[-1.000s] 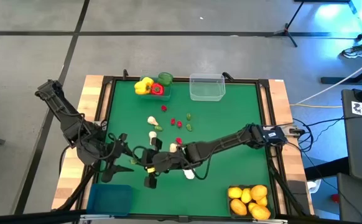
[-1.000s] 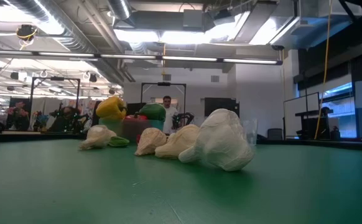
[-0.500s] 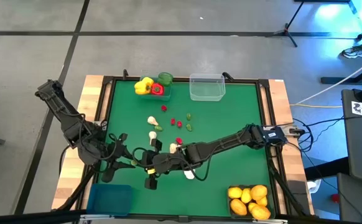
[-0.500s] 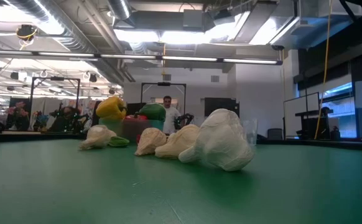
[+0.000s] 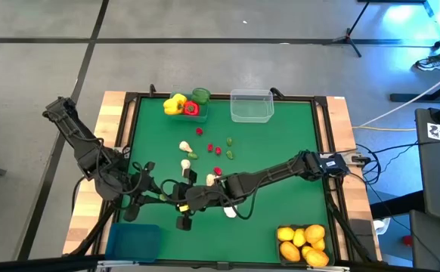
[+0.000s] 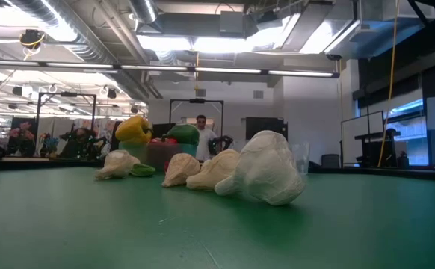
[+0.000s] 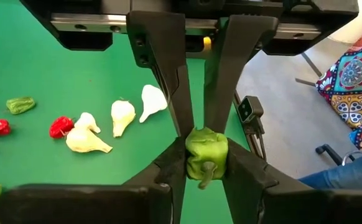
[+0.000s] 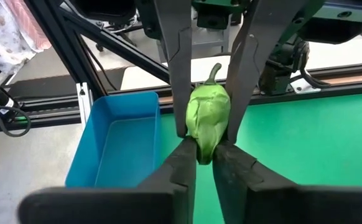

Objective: Sort produce into baskets
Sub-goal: Put the green chili pepper into the blue bin

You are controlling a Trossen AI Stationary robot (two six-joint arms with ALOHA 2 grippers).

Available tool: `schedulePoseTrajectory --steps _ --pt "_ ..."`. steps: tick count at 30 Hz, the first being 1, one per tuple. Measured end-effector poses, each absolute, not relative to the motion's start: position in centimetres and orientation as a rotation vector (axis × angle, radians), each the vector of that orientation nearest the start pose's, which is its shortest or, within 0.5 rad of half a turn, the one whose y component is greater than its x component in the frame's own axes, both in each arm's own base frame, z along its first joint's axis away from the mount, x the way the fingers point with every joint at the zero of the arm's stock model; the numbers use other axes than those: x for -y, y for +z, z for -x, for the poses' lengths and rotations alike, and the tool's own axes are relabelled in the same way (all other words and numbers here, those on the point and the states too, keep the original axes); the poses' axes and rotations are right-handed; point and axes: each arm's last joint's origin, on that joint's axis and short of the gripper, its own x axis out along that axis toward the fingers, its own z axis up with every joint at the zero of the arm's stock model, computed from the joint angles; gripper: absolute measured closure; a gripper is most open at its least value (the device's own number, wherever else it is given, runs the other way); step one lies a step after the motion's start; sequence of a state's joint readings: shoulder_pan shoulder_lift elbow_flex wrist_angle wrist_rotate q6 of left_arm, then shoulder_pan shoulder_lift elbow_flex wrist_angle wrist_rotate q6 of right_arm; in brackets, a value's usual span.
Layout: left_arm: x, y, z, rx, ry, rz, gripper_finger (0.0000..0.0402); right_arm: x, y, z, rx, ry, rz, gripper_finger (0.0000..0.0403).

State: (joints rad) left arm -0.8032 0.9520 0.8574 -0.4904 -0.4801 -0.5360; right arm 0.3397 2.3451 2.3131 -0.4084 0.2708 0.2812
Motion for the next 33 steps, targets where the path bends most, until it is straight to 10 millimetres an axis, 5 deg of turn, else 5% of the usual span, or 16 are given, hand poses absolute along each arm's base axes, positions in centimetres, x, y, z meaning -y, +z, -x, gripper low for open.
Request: schedulePoseTrajectory --steps 8,12,19,27,33 --pt "12.9 29.8 -14.1 -0.604 -0.170 0.179 0.0316 -17.1 29.4 -50.5 -0.532 0.006 -0.141 0.0282" --pt "13.1 29.4 -13.6 -0.752 -0.302 0.267 0.0316 -17.1 28.9 -50.1 -0.609 0.032 -0.161 0.0257" --pt "16.7 28.3 -11.2 -1.006 -0.558 0.361 0.0316 -17.2 28.5 -49.8 -0.669 0.058 -0.188 0.0245" --pt "20.5 24.6 -10.4 -1.169 -0.537 0.216 0.0316 -17.1 28.4 -49.8 -0.674 0.056 -0.184 0.0244" --pt "21.2 23.1 -10.8 -1.212 -0.518 0.131 0.0315 -17.1 28.3 -49.7 -0.698 0.063 -0.180 0.0244"
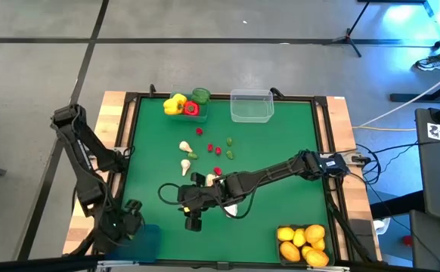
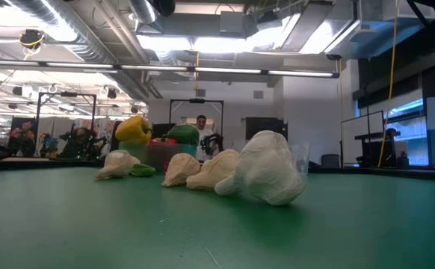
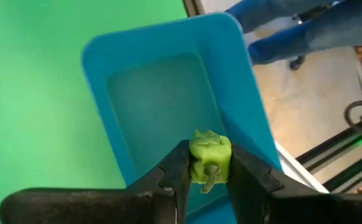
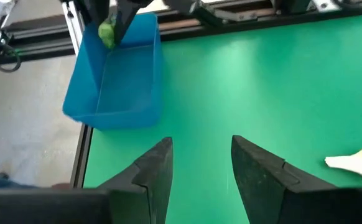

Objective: Sort produce into baskets
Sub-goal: Put the green chili pepper into the blue bin

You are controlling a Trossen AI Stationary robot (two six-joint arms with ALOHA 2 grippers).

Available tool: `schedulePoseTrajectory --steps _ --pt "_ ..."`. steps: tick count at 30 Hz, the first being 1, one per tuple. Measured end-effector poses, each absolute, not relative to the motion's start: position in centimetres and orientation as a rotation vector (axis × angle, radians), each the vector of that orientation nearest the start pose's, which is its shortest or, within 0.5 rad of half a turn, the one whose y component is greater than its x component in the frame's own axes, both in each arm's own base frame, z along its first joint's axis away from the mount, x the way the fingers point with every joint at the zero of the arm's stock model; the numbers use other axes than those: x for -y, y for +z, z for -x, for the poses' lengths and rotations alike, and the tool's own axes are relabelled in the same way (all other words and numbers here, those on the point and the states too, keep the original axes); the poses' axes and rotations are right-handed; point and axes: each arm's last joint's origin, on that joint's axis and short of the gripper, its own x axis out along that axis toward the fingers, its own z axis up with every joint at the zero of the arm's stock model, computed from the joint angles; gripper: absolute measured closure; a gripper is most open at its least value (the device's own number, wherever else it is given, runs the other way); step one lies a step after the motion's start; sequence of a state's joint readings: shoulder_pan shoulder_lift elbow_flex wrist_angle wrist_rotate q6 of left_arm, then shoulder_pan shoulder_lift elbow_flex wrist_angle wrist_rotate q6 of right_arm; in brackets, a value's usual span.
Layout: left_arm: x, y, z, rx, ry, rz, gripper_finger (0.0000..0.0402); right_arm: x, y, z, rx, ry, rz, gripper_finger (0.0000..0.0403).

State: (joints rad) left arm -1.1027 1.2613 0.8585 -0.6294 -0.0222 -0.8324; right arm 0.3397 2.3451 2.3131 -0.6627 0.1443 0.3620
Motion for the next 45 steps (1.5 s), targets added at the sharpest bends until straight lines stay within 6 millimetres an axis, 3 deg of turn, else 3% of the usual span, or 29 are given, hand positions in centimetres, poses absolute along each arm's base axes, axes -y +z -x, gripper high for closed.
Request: schedulePoseTrajectory --steps 16,23,27,39,42,45 --pt "21.1 23.1 -10.8 -1.269 -0.561 0.155 0.0315 -16.5 27.3 -48.9 -0.833 0.036 -0.146 0.0244" --pt "21.4 23.4 -11.1 -1.275 -0.526 0.273 0.0315 -15.4 27.0 -48.9 -0.879 0.031 -0.150 0.0244" --pt "21.2 23.3 -11.4 -1.189 -0.521 0.172 0.0315 -14.7 26.9 -49.0 -0.900 0.032 -0.156 0.0244" --pt "20.9 23.3 -11.9 -1.160 -0.478 0.174 0.0315 -12.9 26.8 -49.4 -0.912 0.036 -0.137 0.0244" --pt "20.6 23.2 -12.2 -1.224 -0.467 0.229 0.0299 -12.1 26.7 -49.5 -0.931 0.021 -0.140 0.0244" --pt "19.9 23.1 -12.8 -1.279 -0.432 0.278 0.0257 -10.8 26.5 -49.4 -0.970 -0.006 -0.139 0.0244"
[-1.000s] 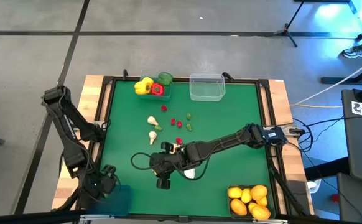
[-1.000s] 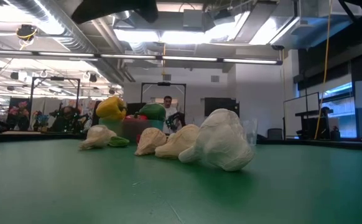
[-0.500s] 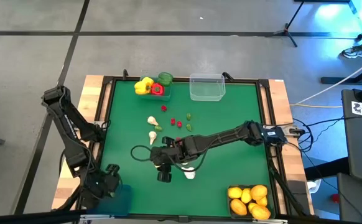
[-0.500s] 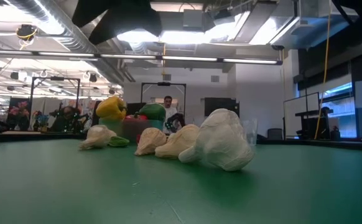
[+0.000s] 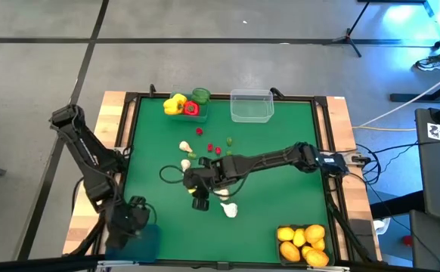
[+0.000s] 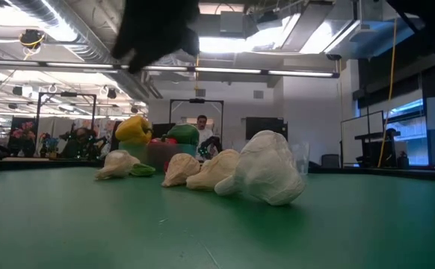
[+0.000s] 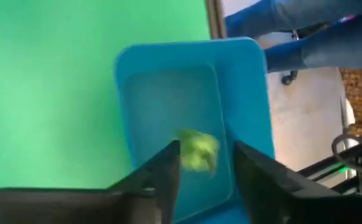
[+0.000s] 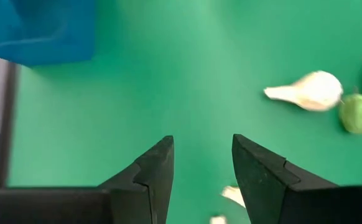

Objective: Sort produce into baskets
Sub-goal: Put the green chili pepper into the blue bin, then put the red chili pepper into the blue bin

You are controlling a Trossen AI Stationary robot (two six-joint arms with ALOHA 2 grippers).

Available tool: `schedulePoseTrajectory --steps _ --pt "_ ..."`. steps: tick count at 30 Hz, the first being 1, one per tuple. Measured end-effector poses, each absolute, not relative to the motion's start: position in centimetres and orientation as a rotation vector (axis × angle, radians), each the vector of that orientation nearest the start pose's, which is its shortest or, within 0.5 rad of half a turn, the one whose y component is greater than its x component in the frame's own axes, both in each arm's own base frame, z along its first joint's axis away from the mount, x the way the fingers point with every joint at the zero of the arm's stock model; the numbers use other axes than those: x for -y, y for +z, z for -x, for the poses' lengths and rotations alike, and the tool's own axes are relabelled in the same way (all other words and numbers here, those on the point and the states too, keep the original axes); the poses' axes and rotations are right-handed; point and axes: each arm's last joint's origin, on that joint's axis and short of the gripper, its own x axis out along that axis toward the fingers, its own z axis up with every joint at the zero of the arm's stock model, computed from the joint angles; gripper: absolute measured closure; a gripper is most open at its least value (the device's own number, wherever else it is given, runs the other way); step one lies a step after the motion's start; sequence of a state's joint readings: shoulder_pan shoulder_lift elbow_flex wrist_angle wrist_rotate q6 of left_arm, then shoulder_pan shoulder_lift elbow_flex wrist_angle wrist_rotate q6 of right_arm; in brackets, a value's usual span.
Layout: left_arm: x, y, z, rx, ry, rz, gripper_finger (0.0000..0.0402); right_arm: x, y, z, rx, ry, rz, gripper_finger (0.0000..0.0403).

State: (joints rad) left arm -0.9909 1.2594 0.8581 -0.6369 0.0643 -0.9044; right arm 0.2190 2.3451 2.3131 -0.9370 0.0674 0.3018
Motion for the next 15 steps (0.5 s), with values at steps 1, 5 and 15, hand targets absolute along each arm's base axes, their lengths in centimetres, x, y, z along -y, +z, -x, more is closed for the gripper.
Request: schedulePoseTrajectory --steps 1,5,15 --pt "19.7 23.0 -12.9 -1.290 -0.417 0.280 0.0239 -10.3 26.4 -49.4 -0.989 -0.013 -0.134 0.0244" --pt "18.9 22.8 -13.5 -1.311 -0.378 0.249 0.0164 -8.2 25.9 -49.1 -1.078 -0.024 -0.138 0.0244" --pt "17.3 22.6 -14.7 -1.310 -0.294 0.220 0.0089 -2.7 24.5 -47.8 -1.296 -0.107 -0.161 0.0212"
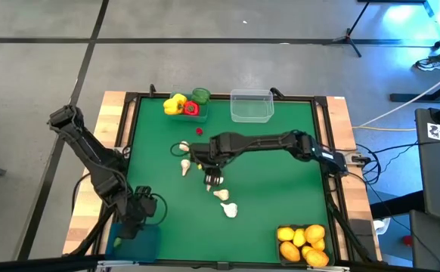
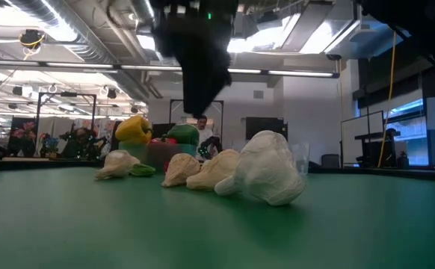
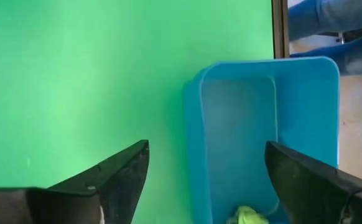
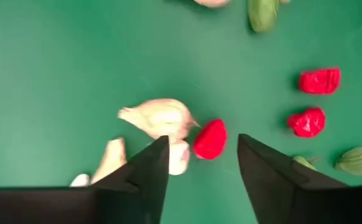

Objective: Sort produce into baskets
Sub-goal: Put the red chili pepper into the blue bin

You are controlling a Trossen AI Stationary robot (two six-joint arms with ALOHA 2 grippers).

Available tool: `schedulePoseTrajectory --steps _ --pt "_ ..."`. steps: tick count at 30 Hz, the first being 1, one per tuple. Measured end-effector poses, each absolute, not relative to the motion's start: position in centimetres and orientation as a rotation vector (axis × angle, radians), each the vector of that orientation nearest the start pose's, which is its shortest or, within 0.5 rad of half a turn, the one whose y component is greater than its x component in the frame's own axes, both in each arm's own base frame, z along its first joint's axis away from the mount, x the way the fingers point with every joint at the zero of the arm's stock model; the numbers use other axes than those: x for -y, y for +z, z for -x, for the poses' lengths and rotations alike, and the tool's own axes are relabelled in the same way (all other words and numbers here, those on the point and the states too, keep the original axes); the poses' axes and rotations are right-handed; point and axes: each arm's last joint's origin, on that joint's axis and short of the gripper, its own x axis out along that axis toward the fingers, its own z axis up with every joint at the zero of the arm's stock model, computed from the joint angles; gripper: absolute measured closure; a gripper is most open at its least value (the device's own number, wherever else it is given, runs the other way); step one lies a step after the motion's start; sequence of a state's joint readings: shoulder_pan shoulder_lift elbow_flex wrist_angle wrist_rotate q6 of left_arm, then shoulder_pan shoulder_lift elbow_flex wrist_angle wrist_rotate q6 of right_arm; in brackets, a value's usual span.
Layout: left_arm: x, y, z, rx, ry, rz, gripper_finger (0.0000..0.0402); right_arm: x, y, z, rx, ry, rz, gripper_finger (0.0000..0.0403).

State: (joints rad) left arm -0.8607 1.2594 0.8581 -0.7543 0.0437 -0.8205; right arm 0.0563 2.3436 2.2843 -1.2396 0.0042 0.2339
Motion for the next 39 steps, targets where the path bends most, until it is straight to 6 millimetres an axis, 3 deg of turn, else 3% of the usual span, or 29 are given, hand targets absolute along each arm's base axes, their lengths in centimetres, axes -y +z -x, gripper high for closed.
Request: schedulePoseTrajectory --steps 3,8,13,18,22,31,39 --pt "17.0 22.6 -15.1 -1.297 -0.297 0.199 0.0091 -1.3 23.3 -47.6 -1.344 -0.113 -0.193 0.0171" --pt "16.7 22.6 -15.5 -1.255 -0.290 0.142 0.0092 -0.3 19.4 -46.9 -1.438 -0.126 -0.214 0.0109" --pt "16.5 22.6 -15.5 -1.237 -0.253 0.120 0.0093 -0.5 17.5 -47.0 -1.417 -0.108 -0.222 0.0096" --pt "16.0 22.8 -15.2 -1.215 -0.202 0.098 0.0093 -0.4 16.8 -47.1 -1.398 -0.109 -0.224 0.0095" --pt "15.7 23.0 -15.2 -1.183 -0.169 0.081 0.0093 -0.3 16.8 -47.1 -1.392 -0.128 -0.200 0.0113" --pt "15.6 23.0 -15.4 -1.151 -0.125 0.080 0.0093 -0.4 16.8 -47.3 -1.370 -0.086 -0.171 0.0209" --pt "13.8 24.1 -14.9 -0.968 -0.066 0.022 0.0093 -0.6 15.0 -46.8 -1.390 -0.027 -0.223 0.0218"
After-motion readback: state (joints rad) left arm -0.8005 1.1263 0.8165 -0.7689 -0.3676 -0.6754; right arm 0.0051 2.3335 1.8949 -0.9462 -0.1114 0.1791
